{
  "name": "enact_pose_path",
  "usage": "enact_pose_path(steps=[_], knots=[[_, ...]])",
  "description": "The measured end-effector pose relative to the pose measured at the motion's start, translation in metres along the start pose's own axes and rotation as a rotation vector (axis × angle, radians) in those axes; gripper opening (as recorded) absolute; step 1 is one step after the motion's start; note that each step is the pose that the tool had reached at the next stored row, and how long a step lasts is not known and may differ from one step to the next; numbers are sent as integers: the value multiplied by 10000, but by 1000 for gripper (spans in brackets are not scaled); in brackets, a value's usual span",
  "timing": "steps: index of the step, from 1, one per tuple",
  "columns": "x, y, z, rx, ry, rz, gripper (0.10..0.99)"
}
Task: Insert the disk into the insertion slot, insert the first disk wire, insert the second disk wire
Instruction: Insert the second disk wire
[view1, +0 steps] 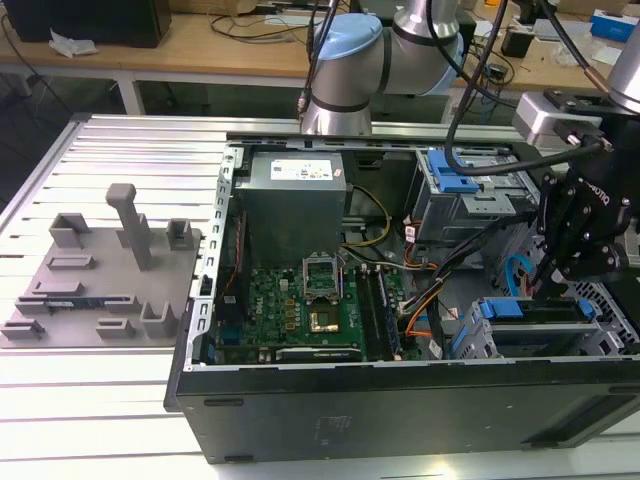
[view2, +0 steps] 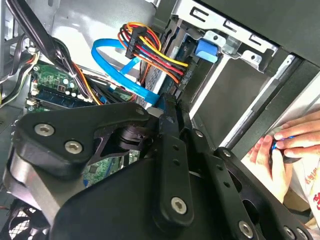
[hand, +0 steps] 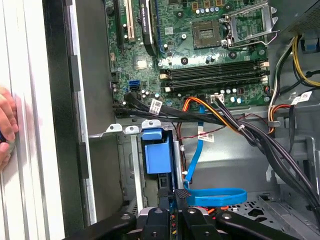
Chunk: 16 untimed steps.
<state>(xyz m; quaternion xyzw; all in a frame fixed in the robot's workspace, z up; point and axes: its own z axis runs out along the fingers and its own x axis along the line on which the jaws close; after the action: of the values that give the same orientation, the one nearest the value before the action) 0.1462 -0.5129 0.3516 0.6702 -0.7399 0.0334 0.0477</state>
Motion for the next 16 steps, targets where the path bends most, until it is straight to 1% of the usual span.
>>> enact_pose_path(steps=[2, 3, 4, 5, 6, 10, 12, 16], knots=[[2, 0, 2, -1, -6, 0, 161], [7, -1, 6, -7, -69, -1, 161], [12, -2, 11, -19, -187, -4, 161], [17, -3, 15, -24, -246, -7, 161], [23, -4, 17, -27, -277, -8, 161], [25, -3, 17, -28, -280, -7, 161], [41, -16, 22, -40, -280, -8, 161], [43, -21, 24, -45, -279, -8, 161]])
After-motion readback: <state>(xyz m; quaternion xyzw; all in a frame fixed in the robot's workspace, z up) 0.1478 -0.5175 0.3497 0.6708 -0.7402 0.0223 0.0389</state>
